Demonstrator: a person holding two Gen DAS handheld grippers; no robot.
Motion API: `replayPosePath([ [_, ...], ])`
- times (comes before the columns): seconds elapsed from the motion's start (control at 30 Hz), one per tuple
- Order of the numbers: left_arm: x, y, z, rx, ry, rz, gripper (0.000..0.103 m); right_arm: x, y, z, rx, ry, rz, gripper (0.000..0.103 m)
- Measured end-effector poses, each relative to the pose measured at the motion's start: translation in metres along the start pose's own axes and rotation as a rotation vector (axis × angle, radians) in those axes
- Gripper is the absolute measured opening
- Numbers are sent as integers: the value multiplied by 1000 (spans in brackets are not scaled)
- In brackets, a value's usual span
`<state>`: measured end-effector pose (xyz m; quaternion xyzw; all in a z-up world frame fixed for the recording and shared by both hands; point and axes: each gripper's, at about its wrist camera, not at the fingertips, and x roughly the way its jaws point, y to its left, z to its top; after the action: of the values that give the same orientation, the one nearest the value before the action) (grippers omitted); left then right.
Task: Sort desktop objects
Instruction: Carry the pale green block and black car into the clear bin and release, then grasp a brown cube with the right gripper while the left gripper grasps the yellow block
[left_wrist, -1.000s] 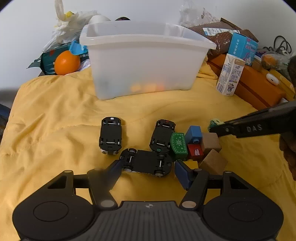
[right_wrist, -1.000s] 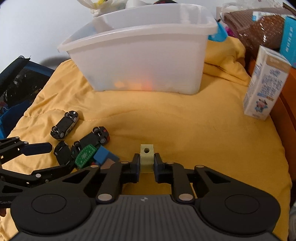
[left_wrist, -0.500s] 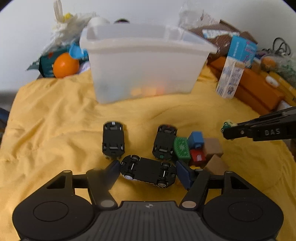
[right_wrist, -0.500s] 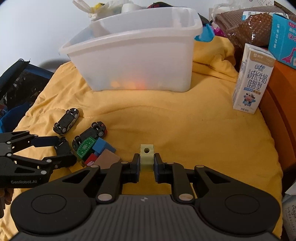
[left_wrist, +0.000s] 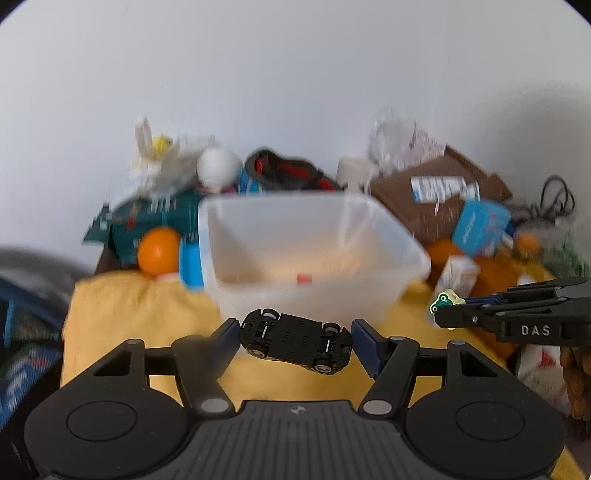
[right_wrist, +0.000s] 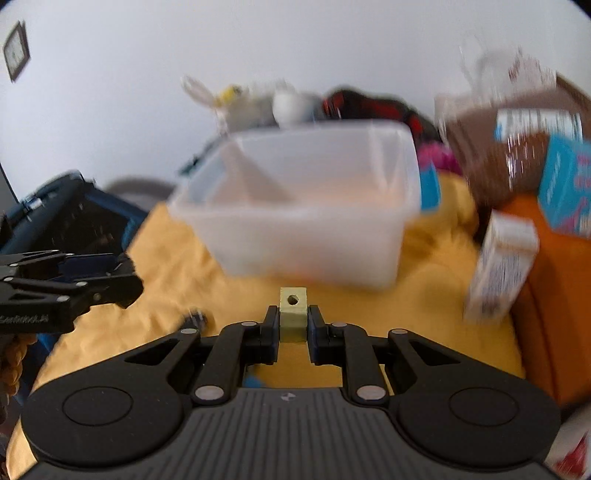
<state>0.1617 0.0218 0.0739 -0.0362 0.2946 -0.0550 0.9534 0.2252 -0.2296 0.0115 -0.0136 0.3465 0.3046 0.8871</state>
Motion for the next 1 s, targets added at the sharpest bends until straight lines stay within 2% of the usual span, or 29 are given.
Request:
replayPosePath([
  [0.17, 11, 7, 53, 12, 6, 3, 69, -11, 4, 52, -38, -56, 13, 17],
  [0.4, 40, 15, 100, -5, 67, 17, 69, -5, -3, 119, -59, -27, -7, 17],
  [0.6, 61, 19, 116, -31, 117, 12, 69, 15, -14, 143, -56, 35, -24, 17],
  [0.73, 76, 15, 123, -15, 127, 49, 69, 30, -21, 151, -43, 58, -43, 18],
  [0.77, 80, 15, 122, -11, 131, 65, 73, 35, -22, 153, -42, 60, -50, 19],
  [0.8, 83, 15, 121, -7, 144, 81, 78, 39, -22, 154, -39, 64, -55, 29],
  [0.83, 86, 16, 118, -3, 161, 93, 78, 44, -22, 154, -36, 68, -67, 48],
  [0.87, 86, 16, 115, 3, 166, 90, 78, 44, -22, 154, -38, 66, -80, 58],
  [0.9, 85, 17, 110, 13, 164, 78, 78, 45, -22, 153, -45, 54, -86, 64],
  [1.0, 75, 19, 93, 37, 146, 63, 78, 41, -22, 147, -46, 44, -67, 64],
])
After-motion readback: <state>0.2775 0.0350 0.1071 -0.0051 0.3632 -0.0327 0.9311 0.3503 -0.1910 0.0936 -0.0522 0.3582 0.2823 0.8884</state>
